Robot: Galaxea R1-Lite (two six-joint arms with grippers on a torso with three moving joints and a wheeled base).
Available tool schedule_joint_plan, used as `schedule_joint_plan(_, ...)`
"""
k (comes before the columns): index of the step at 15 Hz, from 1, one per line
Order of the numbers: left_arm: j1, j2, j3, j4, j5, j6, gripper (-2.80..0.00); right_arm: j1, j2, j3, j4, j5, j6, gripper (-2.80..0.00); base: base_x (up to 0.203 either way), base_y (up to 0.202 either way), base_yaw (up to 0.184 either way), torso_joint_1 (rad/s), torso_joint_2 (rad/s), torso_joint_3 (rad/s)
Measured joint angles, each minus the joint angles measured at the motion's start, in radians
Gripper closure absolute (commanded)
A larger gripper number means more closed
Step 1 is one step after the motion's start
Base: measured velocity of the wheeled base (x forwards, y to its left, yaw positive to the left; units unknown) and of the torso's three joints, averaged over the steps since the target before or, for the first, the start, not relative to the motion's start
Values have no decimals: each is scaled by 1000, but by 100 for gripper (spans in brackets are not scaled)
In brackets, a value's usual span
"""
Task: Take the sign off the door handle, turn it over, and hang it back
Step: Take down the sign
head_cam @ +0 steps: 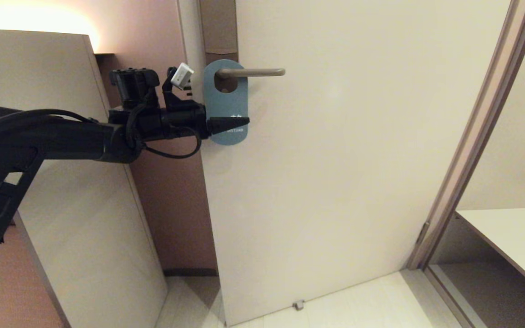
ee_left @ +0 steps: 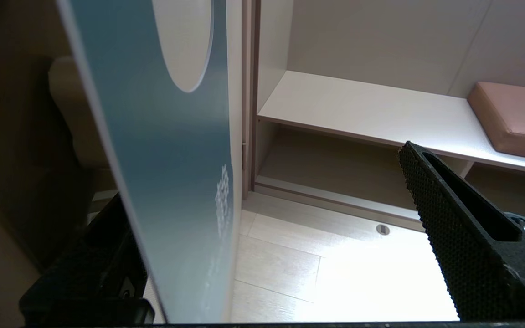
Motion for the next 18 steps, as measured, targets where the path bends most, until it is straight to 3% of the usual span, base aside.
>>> schedule_joint_plan(7, 0, 13, -9, -16, 2, 1, -280, 0, 0, 0, 0, 0, 0, 0, 0, 0, 0, 0, 0, 0)
schedule_joint_plan(8, 1, 13, -9, -16, 2, 1, 0, -1, 0, 0, 0, 0, 0, 0, 0, 0, 0, 0, 0, 0)
schedule_joint_plan(18, 7, 0, -8, -19, 18, -6, 0, 0, 0, 0, 0, 0, 0, 0, 0, 0, 0, 0, 0, 0)
